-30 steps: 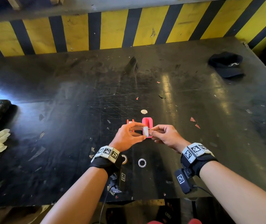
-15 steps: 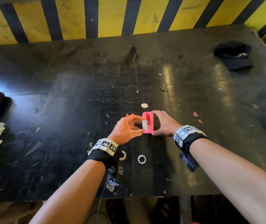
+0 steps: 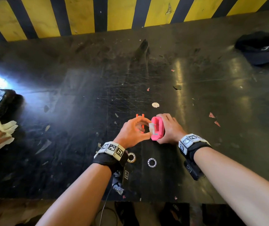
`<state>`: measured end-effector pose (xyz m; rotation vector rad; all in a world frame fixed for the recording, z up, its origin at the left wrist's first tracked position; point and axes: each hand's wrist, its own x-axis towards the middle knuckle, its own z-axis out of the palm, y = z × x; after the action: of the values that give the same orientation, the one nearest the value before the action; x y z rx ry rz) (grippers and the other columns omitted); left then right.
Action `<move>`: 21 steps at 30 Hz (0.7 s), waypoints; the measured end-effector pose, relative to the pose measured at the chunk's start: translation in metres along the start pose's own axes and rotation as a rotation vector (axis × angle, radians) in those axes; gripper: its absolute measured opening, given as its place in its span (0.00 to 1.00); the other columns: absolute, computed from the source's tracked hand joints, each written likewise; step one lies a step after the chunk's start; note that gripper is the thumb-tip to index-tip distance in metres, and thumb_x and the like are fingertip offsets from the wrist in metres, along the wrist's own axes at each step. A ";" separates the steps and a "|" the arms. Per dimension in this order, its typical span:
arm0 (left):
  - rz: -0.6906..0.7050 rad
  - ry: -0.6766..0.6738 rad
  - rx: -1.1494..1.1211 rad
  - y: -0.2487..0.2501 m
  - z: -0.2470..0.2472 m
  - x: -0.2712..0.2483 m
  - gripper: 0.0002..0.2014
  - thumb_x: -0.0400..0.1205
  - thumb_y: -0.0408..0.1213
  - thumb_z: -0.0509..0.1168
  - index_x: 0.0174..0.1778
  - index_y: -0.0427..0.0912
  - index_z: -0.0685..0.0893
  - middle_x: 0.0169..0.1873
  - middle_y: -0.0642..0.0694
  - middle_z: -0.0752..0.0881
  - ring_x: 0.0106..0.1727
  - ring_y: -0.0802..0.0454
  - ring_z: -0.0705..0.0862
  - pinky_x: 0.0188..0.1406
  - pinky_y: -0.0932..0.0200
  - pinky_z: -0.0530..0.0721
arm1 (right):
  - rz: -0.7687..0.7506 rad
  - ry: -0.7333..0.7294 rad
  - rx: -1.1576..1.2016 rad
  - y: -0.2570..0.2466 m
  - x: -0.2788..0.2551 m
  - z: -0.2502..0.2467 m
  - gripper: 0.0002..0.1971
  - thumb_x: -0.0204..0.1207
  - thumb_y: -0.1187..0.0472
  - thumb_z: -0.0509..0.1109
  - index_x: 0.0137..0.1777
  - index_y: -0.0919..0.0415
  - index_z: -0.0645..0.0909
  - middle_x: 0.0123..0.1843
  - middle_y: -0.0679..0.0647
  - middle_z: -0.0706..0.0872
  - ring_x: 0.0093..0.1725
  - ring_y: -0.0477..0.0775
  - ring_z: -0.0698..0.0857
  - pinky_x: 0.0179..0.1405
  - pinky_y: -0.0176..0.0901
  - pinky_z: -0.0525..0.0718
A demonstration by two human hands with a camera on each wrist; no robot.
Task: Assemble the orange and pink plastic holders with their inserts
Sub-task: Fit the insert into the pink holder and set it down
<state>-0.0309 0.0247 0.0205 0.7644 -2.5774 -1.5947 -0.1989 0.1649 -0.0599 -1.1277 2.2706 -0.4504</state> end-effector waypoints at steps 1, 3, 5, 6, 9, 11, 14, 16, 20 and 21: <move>0.009 0.002 0.009 0.001 -0.001 0.001 0.20 0.73 0.41 0.82 0.61 0.50 0.89 0.55 0.56 0.91 0.51 0.52 0.91 0.56 0.59 0.89 | -0.035 0.012 0.035 -0.002 -0.006 -0.001 0.59 0.51 0.46 0.89 0.84 0.47 0.62 0.78 0.48 0.67 0.73 0.60 0.74 0.71 0.53 0.79; 0.034 0.000 0.024 0.003 -0.003 0.003 0.21 0.73 0.42 0.83 0.61 0.51 0.88 0.56 0.55 0.91 0.52 0.57 0.90 0.55 0.62 0.87 | -0.102 0.045 0.099 -0.008 -0.019 -0.005 0.59 0.52 0.48 0.89 0.84 0.48 0.62 0.78 0.47 0.67 0.75 0.56 0.75 0.71 0.48 0.78; 0.065 -0.009 0.062 0.005 -0.005 0.004 0.23 0.73 0.43 0.84 0.62 0.51 0.87 0.57 0.56 0.90 0.53 0.64 0.88 0.55 0.66 0.84 | -0.140 0.066 0.129 -0.015 -0.031 -0.012 0.60 0.53 0.51 0.90 0.85 0.50 0.63 0.79 0.47 0.67 0.74 0.51 0.76 0.69 0.41 0.76; 0.076 -0.014 0.080 0.006 -0.005 0.005 0.23 0.72 0.43 0.84 0.62 0.52 0.86 0.57 0.57 0.90 0.54 0.64 0.88 0.56 0.64 0.85 | -0.150 0.074 0.134 -0.019 -0.036 -0.017 0.60 0.53 0.51 0.90 0.86 0.51 0.63 0.79 0.46 0.67 0.74 0.50 0.77 0.67 0.39 0.75; 0.114 0.007 0.117 0.011 -0.006 0.005 0.23 0.71 0.43 0.84 0.62 0.54 0.87 0.56 0.58 0.90 0.52 0.56 0.87 0.56 0.54 0.89 | -0.165 0.092 0.138 -0.030 -0.046 -0.027 0.59 0.54 0.51 0.90 0.86 0.51 0.63 0.79 0.44 0.67 0.70 0.50 0.80 0.64 0.40 0.78; 0.145 0.020 0.159 0.015 -0.007 0.007 0.24 0.71 0.43 0.85 0.62 0.55 0.88 0.59 0.56 0.86 0.55 0.56 0.85 0.57 0.54 0.87 | -0.174 0.092 0.140 -0.034 -0.050 -0.034 0.59 0.54 0.51 0.90 0.86 0.50 0.63 0.78 0.44 0.67 0.68 0.50 0.81 0.63 0.41 0.79; 0.136 0.009 0.186 0.019 -0.010 0.010 0.26 0.70 0.43 0.85 0.64 0.55 0.87 0.64 0.52 0.78 0.61 0.54 0.83 0.61 0.55 0.85 | -0.184 0.099 0.149 -0.037 -0.054 -0.043 0.59 0.54 0.50 0.91 0.85 0.50 0.63 0.79 0.44 0.67 0.69 0.51 0.81 0.65 0.43 0.81; 0.130 -0.003 0.195 0.020 -0.012 0.010 0.26 0.71 0.43 0.85 0.65 0.55 0.87 0.65 0.52 0.77 0.62 0.54 0.82 0.63 0.53 0.86 | -0.196 0.108 0.150 -0.040 -0.056 -0.048 0.59 0.54 0.50 0.91 0.85 0.50 0.63 0.79 0.44 0.67 0.70 0.50 0.80 0.68 0.46 0.82; 0.138 0.003 0.225 0.022 -0.011 0.009 0.26 0.71 0.44 0.85 0.65 0.56 0.86 0.65 0.52 0.77 0.61 0.54 0.82 0.64 0.51 0.87 | -0.209 0.110 0.149 -0.042 -0.057 -0.052 0.58 0.54 0.47 0.90 0.84 0.50 0.63 0.77 0.44 0.67 0.69 0.50 0.79 0.67 0.49 0.84; 0.135 0.004 0.235 0.022 -0.010 0.009 0.27 0.70 0.45 0.85 0.65 0.57 0.86 0.65 0.52 0.77 0.61 0.54 0.82 0.64 0.51 0.87 | -0.207 0.107 0.145 -0.042 -0.057 -0.053 0.58 0.54 0.46 0.90 0.84 0.49 0.63 0.77 0.44 0.67 0.69 0.51 0.80 0.67 0.50 0.85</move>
<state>-0.0450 0.0203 0.0423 0.5871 -2.7793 -1.2687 -0.1773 0.1888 0.0227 -1.2961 2.1792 -0.7608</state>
